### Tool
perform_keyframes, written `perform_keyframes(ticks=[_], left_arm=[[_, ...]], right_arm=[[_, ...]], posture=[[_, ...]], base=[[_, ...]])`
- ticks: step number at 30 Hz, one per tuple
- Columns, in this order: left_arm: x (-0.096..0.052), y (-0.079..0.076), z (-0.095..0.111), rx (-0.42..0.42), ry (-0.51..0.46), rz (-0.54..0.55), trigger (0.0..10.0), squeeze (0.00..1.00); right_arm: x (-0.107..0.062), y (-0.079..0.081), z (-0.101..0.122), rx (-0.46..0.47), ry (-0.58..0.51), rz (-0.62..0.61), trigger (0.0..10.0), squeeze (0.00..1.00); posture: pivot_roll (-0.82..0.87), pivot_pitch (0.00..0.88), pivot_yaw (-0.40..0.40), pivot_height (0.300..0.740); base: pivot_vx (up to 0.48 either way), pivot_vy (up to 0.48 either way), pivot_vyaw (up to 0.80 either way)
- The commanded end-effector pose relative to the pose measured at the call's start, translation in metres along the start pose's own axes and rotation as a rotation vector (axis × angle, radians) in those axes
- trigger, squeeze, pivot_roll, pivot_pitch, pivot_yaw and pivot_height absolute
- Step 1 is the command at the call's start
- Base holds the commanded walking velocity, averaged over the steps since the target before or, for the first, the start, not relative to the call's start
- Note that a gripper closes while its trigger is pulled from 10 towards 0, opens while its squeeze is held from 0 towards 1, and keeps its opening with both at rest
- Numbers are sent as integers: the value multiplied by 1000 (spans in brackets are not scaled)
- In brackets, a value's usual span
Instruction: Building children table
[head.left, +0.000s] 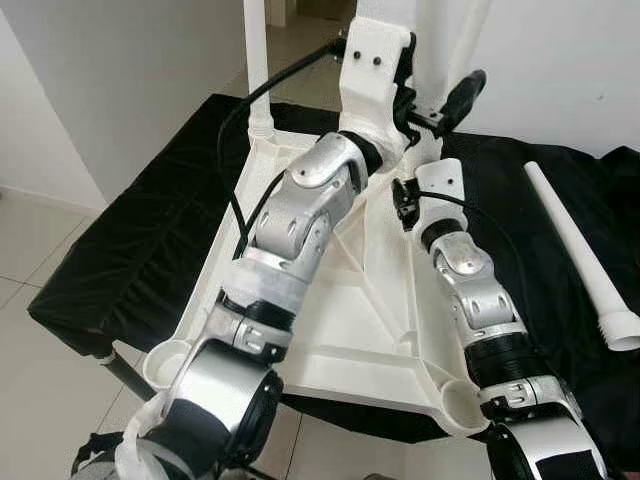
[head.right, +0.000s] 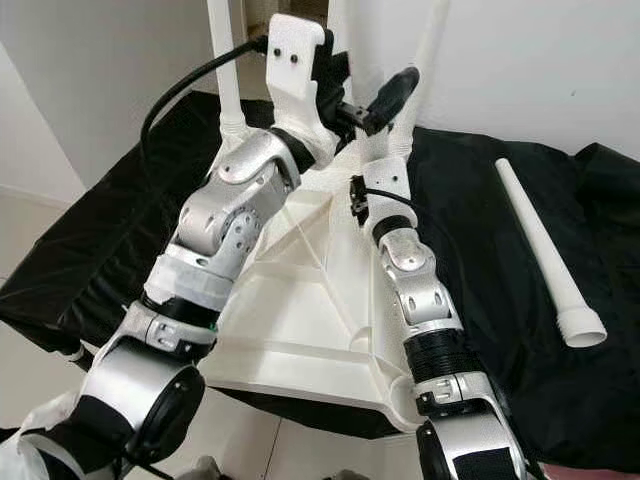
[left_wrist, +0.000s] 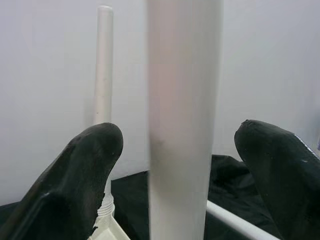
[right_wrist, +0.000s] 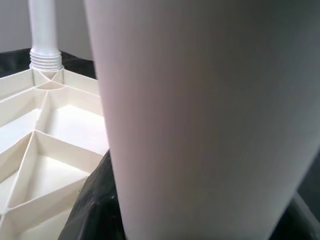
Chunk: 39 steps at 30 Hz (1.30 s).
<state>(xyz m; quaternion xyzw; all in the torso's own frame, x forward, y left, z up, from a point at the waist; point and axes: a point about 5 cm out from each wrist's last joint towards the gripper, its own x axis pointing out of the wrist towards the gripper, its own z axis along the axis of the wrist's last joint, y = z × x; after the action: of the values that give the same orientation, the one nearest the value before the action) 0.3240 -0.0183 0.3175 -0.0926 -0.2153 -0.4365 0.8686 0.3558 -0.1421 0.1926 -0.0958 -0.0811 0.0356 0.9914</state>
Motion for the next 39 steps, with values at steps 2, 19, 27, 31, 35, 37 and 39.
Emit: perform_keyframes(ticks=[2,19,27,31,35,37,39], left_arm=[[-2,-8,0,-12,-21,-105,10000,0],[-63,70,-14,140,102,183,10000,0],[-101,55,-44,242,241,-3,10000,0],[-112,40,-55,242,293,-137,10000,0],[-121,28,-66,187,366,-247,10000,0],[-129,17,-74,181,423,-336,10000,0],[-133,12,-81,193,471,-383,10000,0]], right_arm=[[-2,-5,-3,46,17,-39,10000,0],[-21,-26,-16,344,46,-231,10000,0],[-28,-43,1,386,-83,-309,10000,0],[-29,-49,6,374,-113,-327,10000,0],[-29,-53,8,360,-121,-333,10000,0],[-28,-57,9,352,-121,-337,10000,0],[-28,-60,9,343,-118,-345,10000,0]], posture=[[-81,0,-6,740],[-90,0,12,740],[-83,0,2,740],[-80,0,-6,740],[-79,0,-8,740],[-76,0,-10,740],[-73,0,-11,740]], base=[[0,0,0],[0,0,0],[0,0,0],[0,0,0],[0,0,0],[0,0,0],[0,0,0]])
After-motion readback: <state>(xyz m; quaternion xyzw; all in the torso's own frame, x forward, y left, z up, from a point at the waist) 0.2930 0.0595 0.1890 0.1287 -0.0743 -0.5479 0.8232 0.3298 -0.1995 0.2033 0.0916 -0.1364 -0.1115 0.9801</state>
